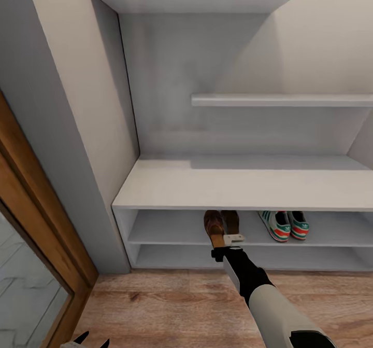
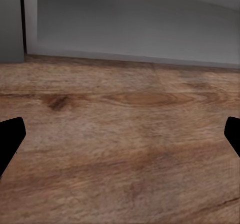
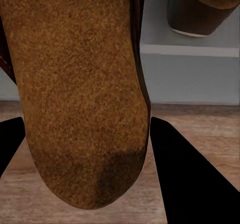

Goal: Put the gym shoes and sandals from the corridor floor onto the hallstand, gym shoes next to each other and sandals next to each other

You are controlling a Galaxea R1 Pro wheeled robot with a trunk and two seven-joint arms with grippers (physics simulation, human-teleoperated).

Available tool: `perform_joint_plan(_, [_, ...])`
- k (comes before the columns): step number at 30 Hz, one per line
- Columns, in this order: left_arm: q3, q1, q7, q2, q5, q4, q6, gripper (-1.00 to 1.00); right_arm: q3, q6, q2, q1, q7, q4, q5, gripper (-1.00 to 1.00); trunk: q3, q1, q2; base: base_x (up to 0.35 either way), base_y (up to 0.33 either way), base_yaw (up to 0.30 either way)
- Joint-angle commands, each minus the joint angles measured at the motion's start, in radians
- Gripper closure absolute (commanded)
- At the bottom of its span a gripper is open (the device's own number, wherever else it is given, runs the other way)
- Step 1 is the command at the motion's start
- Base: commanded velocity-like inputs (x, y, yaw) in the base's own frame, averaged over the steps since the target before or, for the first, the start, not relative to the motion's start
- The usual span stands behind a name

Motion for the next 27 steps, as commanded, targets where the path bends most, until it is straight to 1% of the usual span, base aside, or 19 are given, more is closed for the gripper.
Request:
perform_joint_plan(1, [0.004,-0.001,-0.009,0.000,0.003,0.001,0.001,-1.00,-0.005,0.006,0.001,0.000,0.001,-0.002,0.008,1.00,-0.001,0.000,0.000,0.228,0.000,0.000])
perform_joint_plan(5, [0.004,-0.001,-0.009,0.000,0.003,0.001,0.002,-1.00,-0.005,0.007,0.001,0.000,0.001,-0.002,0.008,1.00,-0.001,0.000,0.000,0.182,0.000,0.000])
perform_joint_plan(10, [0.004,-0.001,-0.009,0.000,0.003,0.001,0.001,-1.00,-0.005,0.007,0.001,0.000,0.001,-0.002,0.008,1.00,-0.001,0.000,0.000,0.068,0.000,0.000])
perform_joint_plan(16, [0.004,-0.001,-0.007,-0.001,0.003,0.001,0.002,-1.00,-0.005,0.007,0.001,0.000,0.001,-0.002,0.008,1.00,-0.001,0.000,0.000,0.240,0.000,0.000])
perform_joint_plan(27, [0.004,-0.001,-0.007,0.000,0.003,0.001,0.002,-1.00,-0.005,0.007,0.001,0.000,0.000,-0.002,0.010,1.00,-0.001,0.000,0.000,0.096,0.000,0.000])
